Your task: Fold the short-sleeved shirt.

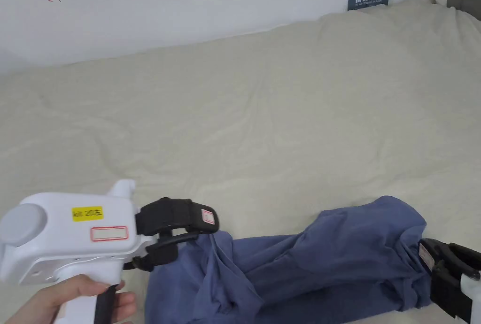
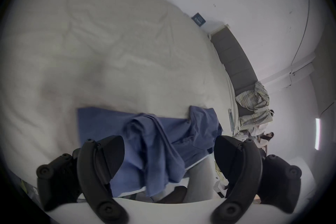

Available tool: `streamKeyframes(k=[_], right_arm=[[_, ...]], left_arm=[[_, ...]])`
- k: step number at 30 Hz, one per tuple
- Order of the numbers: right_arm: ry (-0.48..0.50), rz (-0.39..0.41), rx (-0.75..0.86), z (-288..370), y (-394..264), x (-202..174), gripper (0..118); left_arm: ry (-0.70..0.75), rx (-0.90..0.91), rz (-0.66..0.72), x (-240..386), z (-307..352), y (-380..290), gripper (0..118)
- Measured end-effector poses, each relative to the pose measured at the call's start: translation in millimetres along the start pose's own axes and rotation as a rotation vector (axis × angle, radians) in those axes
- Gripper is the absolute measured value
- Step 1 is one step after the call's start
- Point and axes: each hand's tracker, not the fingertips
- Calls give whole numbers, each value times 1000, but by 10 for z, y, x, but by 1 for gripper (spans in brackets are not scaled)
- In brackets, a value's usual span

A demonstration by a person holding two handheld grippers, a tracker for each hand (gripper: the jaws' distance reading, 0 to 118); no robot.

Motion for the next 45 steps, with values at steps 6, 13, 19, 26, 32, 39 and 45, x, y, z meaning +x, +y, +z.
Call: streamKeyframes(k=[6,13,19,26,32,39,45], right_arm=[[42,43,5,-15,-6,-159,0],[54,85,15,22,14,-246,0],[64,55,-18,-27,-25,-132,0],[60,11,-1,38,-29,-25,0],[56,-27,-7,27,-51,76,0],[63,-60,-7,48,-21,84,0],[80,-24,6,108,46,-88,0]], left_arm=[[172,31,-8,-176,163,-108,53],[176,-65,-36,-185,-220,-246,3],[165,-136,-97,-122,-575,-235,3],[66,-178,-104,137,-864,-200,3],[87,-276,-208,484,-1323,-306,3],[-47,-250,-179,599,-1098,-309,3],[-66,-79,-150,348,-363,-174,3]])
